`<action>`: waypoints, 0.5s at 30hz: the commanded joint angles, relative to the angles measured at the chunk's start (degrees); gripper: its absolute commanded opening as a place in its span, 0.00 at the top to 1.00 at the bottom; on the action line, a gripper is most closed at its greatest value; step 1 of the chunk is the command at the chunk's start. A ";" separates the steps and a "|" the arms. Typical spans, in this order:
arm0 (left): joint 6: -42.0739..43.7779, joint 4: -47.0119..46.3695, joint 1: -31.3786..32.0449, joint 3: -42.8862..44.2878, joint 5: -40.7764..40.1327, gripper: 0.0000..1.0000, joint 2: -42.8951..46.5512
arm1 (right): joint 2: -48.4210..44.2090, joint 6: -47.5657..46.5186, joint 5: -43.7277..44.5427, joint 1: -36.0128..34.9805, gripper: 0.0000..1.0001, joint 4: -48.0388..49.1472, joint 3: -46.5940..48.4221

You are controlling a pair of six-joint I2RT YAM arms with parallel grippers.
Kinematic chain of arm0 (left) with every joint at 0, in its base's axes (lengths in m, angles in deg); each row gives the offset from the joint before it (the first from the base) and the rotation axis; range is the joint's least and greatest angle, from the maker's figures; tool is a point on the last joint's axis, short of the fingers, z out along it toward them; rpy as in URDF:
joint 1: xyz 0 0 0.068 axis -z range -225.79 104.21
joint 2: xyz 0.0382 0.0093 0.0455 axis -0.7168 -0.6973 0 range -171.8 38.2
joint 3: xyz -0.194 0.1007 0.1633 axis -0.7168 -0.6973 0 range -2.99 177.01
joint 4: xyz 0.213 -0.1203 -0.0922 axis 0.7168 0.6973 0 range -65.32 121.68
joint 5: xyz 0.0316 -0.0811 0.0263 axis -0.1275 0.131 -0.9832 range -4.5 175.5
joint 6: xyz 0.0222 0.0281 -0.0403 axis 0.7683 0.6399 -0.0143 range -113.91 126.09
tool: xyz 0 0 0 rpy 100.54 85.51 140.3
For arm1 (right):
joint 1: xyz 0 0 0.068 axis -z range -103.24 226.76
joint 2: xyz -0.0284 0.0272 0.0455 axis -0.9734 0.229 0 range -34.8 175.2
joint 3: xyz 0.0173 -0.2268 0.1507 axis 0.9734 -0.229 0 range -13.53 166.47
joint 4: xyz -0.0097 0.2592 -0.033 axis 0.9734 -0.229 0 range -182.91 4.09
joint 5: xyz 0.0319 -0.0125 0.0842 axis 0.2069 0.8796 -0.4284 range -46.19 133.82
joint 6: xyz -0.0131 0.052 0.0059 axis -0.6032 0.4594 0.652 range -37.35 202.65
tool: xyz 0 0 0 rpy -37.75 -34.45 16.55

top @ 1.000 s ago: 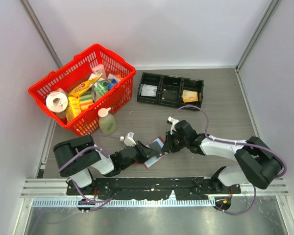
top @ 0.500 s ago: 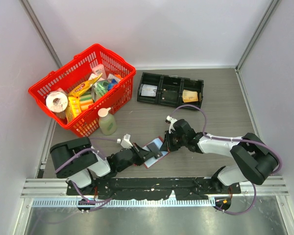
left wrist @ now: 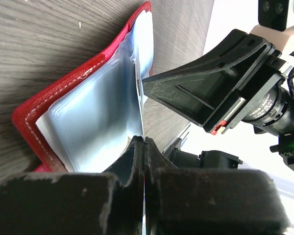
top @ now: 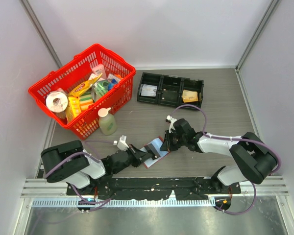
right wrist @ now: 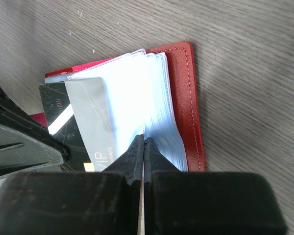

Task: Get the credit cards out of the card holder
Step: Remove the credit card from the card holder.

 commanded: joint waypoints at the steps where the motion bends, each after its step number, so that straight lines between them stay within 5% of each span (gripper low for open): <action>1: -1.06 -0.23 0.39 -1.84 -0.61 1.00 4.20 | 0.69 -2.01 7.10 1.08 0.99 -6.55 -1.20; 15: 7.98 44.41 0.48 2.45 -4.91 1.00 34.51 | -8.26 -4.47 7.80 1.69 0.96 -13.14 5.13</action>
